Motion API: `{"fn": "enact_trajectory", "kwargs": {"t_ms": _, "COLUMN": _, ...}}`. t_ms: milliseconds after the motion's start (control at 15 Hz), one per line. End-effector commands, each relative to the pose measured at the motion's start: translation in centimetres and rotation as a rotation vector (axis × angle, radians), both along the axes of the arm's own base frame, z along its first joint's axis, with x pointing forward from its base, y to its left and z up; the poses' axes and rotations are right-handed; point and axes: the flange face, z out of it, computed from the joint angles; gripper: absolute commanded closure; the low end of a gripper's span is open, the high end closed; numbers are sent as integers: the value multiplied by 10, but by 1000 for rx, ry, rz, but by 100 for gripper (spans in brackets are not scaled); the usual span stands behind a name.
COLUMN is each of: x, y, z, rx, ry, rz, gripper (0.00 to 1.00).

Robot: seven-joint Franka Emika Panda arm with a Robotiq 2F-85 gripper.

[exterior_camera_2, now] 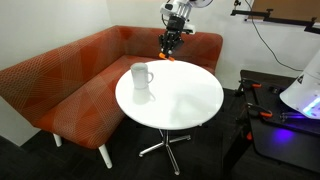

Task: Put the orange marker inside the white mug

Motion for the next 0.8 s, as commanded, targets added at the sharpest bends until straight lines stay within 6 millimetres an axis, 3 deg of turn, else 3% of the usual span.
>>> {"fn": "enact_trajectory", "kwargs": {"t_ms": 0, "x": 13, "y": 3, "z": 6, "rx": 57, "ry": -59, "rz": 71, "gripper": 95}}
{"fn": "enact_trajectory", "kwargs": {"t_ms": 733, "x": 46, "y": 16, "z": -6, "rx": 188, "ry": -254, "rz": 109, "gripper": 95}}
